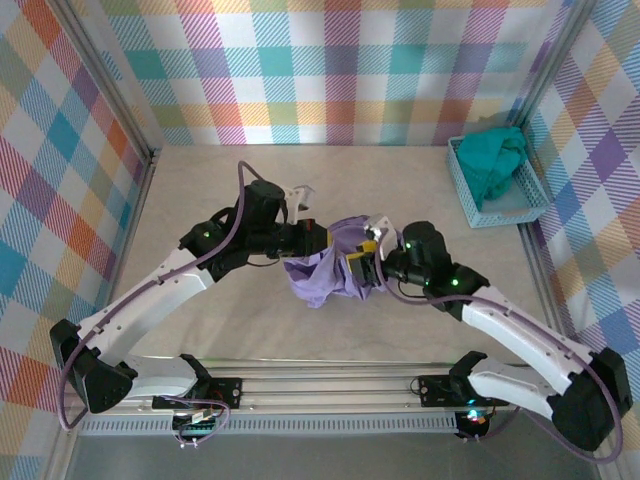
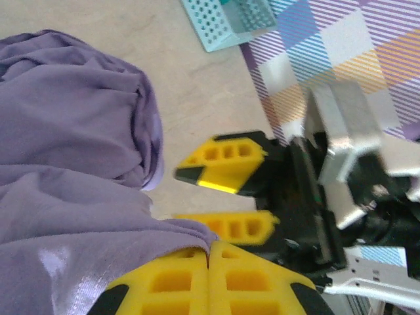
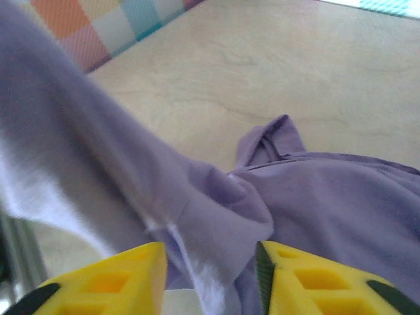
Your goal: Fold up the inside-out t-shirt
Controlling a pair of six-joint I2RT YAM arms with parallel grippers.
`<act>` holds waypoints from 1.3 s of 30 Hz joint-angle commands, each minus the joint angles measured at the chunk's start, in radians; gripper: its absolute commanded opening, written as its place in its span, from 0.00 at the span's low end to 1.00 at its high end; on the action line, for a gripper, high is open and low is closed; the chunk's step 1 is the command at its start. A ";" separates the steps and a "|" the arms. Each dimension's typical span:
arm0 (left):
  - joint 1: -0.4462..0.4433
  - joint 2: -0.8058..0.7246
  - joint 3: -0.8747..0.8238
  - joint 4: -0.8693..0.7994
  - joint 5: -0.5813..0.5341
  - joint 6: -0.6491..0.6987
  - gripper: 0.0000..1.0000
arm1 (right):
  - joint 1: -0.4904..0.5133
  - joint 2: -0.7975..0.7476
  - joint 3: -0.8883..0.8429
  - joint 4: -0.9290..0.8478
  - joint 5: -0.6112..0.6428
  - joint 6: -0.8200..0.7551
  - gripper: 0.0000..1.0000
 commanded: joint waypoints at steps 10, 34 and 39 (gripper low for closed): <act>-0.050 0.023 0.024 0.027 -0.137 -0.085 0.00 | 0.123 0.087 -0.065 0.367 -0.101 0.246 0.65; -0.023 0.000 0.001 0.059 -0.198 -0.062 0.00 | 0.233 0.176 -0.087 0.447 0.225 0.283 0.18; 0.041 -0.033 -0.027 0.061 -0.193 -0.055 0.00 | 0.142 0.129 -0.111 0.438 -0.024 0.221 0.16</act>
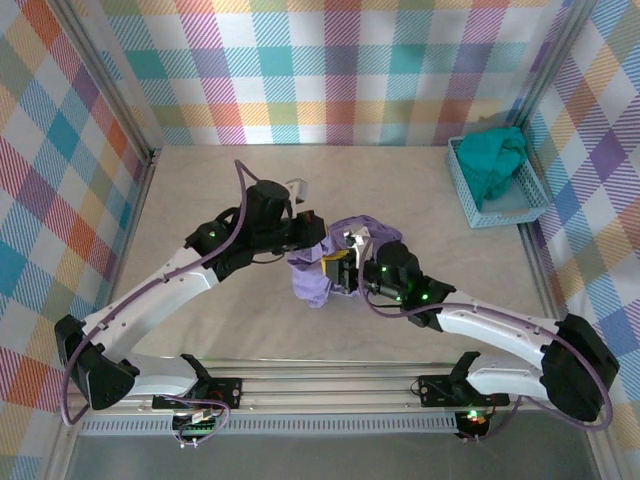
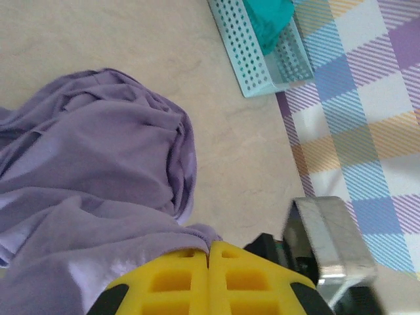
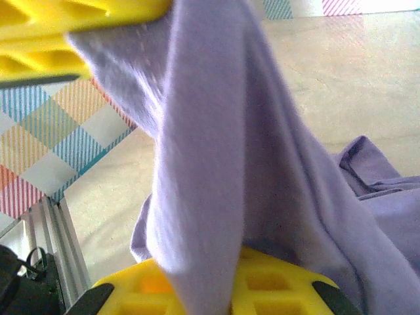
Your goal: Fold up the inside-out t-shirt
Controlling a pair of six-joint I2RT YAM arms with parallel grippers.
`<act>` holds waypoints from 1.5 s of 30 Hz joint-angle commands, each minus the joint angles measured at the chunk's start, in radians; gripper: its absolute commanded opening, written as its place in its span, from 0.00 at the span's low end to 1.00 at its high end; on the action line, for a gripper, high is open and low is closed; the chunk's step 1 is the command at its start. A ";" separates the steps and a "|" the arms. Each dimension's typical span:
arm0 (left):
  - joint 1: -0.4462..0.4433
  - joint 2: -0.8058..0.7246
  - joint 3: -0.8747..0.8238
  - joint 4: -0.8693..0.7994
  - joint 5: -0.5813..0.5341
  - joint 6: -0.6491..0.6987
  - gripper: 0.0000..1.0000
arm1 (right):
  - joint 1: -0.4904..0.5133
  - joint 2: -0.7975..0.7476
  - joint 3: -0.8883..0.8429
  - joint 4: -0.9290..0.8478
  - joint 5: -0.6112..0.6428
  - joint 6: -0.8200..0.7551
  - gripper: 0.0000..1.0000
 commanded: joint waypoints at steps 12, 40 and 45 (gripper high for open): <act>0.101 -0.091 -0.107 -0.016 -0.059 0.150 0.14 | -0.233 -0.019 0.016 0.068 -0.502 -0.006 0.00; -0.092 0.016 -0.429 0.570 0.393 0.385 0.35 | -0.472 0.051 0.002 0.419 -0.845 0.218 0.02; -0.109 -0.038 -0.459 0.590 0.354 0.422 0.35 | -0.476 0.093 0.021 0.442 -0.893 0.222 0.02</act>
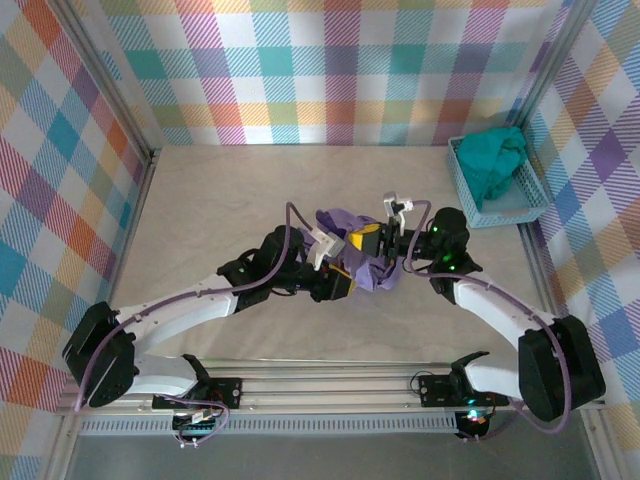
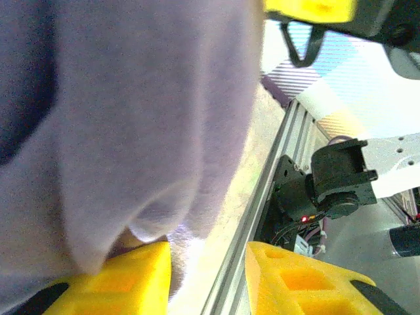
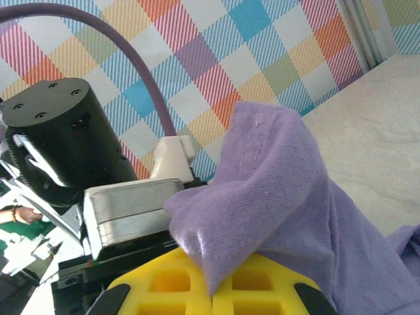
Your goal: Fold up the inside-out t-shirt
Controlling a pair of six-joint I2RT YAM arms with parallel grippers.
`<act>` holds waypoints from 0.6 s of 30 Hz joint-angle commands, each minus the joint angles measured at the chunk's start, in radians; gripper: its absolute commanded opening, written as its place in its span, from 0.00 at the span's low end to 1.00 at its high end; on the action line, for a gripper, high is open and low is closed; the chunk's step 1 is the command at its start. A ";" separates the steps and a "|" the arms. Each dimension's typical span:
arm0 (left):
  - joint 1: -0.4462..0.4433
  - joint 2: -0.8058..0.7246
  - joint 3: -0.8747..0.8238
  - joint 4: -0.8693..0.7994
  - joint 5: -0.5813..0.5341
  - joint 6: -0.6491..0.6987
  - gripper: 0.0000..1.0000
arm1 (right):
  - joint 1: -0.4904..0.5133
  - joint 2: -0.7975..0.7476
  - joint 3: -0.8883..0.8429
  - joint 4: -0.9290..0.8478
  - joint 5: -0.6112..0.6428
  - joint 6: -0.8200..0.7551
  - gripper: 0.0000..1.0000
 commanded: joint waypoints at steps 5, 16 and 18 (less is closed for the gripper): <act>0.040 -0.167 -0.042 -0.002 -0.069 0.085 0.35 | -0.013 -0.022 0.045 -0.137 -0.120 -0.155 0.03; 0.138 -0.060 0.086 0.045 0.190 -0.057 0.42 | -0.013 -0.047 0.051 -0.204 -0.177 -0.215 0.05; 0.138 -0.040 0.099 0.053 0.204 -0.070 0.42 | -0.013 -0.050 0.049 -0.214 -0.171 -0.222 0.05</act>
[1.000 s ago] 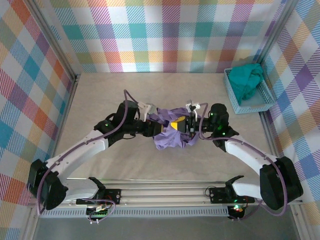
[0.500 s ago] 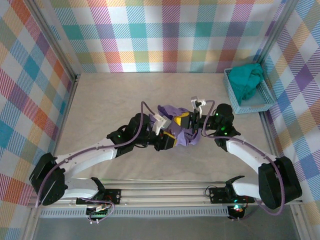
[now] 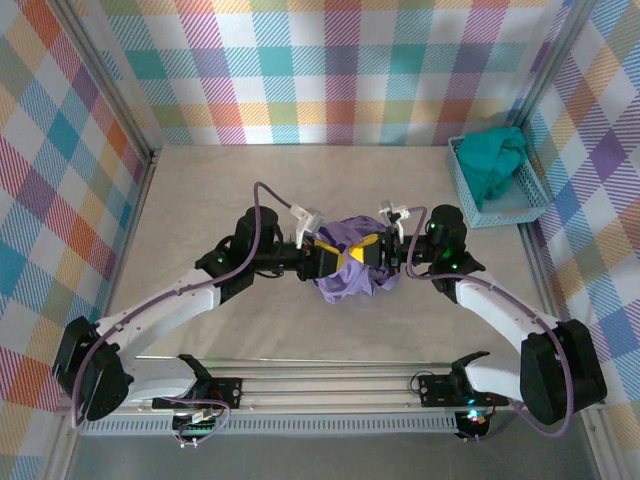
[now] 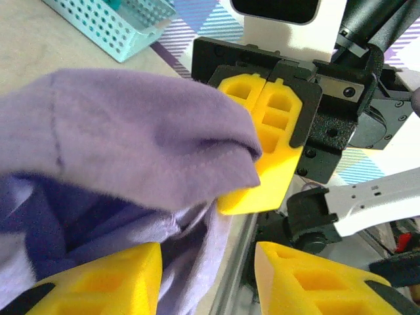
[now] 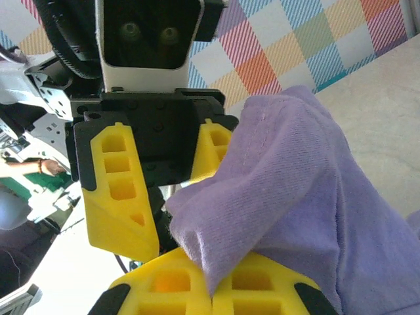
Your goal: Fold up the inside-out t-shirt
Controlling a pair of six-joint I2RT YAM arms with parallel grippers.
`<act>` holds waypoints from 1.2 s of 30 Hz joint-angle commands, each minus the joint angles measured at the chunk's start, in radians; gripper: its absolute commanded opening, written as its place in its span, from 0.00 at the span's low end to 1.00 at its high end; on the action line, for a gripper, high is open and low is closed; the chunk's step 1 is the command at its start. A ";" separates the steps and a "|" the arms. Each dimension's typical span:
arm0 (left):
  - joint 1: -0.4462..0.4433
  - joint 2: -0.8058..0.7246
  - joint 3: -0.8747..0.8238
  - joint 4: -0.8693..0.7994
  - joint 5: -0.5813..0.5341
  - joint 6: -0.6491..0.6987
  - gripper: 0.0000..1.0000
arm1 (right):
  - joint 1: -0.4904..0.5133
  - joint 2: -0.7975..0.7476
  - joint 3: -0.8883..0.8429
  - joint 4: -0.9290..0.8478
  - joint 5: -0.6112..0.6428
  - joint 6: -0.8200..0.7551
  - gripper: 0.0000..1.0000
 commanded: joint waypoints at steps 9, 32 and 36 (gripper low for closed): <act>0.001 0.065 0.092 0.057 0.061 -0.068 0.41 | -0.006 -0.025 0.023 -0.028 -0.043 -0.058 0.05; 0.017 0.074 0.155 -0.062 -0.031 -0.050 0.00 | -0.004 -0.086 0.049 -0.303 0.128 -0.187 0.15; 0.000 0.058 0.193 -0.213 -0.126 -0.038 0.00 | 0.006 -0.131 0.083 -0.493 0.302 -0.226 0.27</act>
